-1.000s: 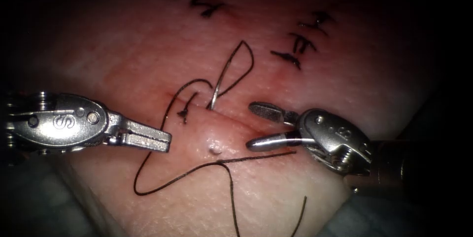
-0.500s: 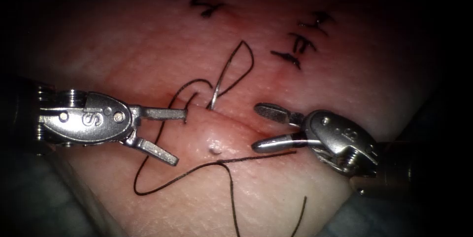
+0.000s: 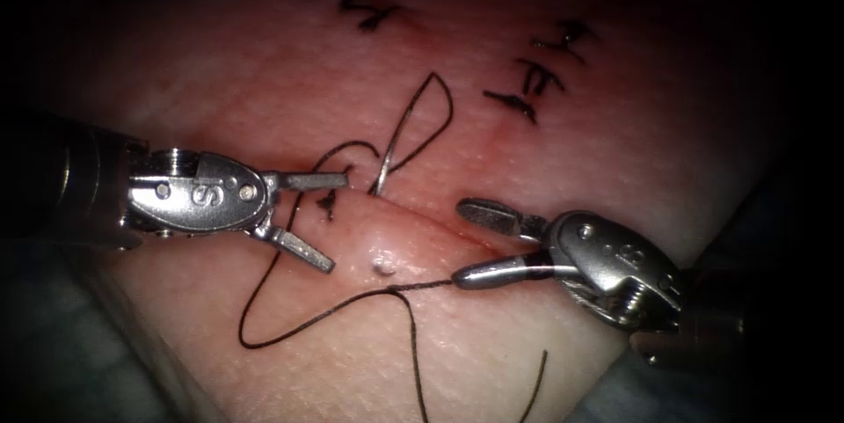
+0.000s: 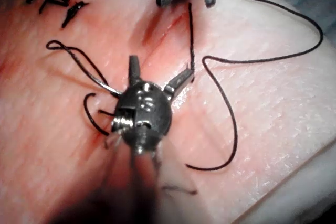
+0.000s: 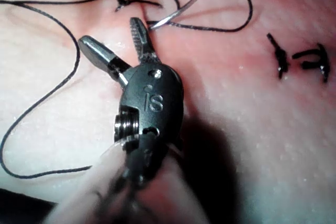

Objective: Wound Closure
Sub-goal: Grab the needle with the left tool and extract it from the wound

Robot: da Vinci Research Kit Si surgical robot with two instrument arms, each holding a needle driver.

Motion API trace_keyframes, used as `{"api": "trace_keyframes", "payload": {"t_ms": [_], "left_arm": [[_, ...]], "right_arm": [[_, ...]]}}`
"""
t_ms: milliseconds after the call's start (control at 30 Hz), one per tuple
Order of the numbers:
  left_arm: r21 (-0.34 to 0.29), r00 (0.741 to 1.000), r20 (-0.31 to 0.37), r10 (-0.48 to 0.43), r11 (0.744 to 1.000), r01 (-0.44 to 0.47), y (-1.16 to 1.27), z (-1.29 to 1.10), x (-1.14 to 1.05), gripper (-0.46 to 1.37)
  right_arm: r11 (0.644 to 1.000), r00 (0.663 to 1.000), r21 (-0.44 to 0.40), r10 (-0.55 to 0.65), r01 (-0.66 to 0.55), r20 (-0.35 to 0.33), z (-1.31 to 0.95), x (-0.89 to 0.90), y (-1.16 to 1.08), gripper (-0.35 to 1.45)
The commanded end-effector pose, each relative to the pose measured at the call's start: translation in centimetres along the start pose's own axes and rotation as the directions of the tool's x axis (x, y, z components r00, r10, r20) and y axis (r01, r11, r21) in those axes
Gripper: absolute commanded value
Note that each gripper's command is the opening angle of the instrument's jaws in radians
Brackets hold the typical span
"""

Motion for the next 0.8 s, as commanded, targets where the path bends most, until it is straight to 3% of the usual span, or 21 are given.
{"api": "trace_keyframes", "payload": {"t_ms": [33,267,467,633,800], "left_arm": [[0.012,1.000,0.002,-0.001,1.000,0.001,0.00,0.05,-0.03,0.57],[0.042,0.998,0.014,0.066,0.997,-0.066,0.05,0.28,-0.23,0.54],[0.061,0.994,0.066,0.087,0.994,-0.091,0.15,0.42,-0.45,0.08],[0.081,0.992,0.074,0.097,0.991,-0.103,0.22,0.54,-0.63,0.10],[0.071,0.993,0.075,0.090,0.993,-0.095,0.26,0.63,-0.68,0.23]], "right_arm": [[1.000,1.000,0.004,0.000,0.000,0.000,-0.01,0.01,-0.01,0.84],[1.000,1.000,0.008,0.000,0.000,0.002,-0.08,0.00,-0.01,0.82],[1.000,1.000,0.008,0.000,0.000,0.003,-0.10,0.00,-0.02,0.82],[1.000,1.000,0.008,0.000,0.000,0.003,-0.10,0.00,-0.03,0.82],[1.000,1.000,0.008,0.000,0.000,0.003,-0.10,0.00,-0.04,0.82]]}}
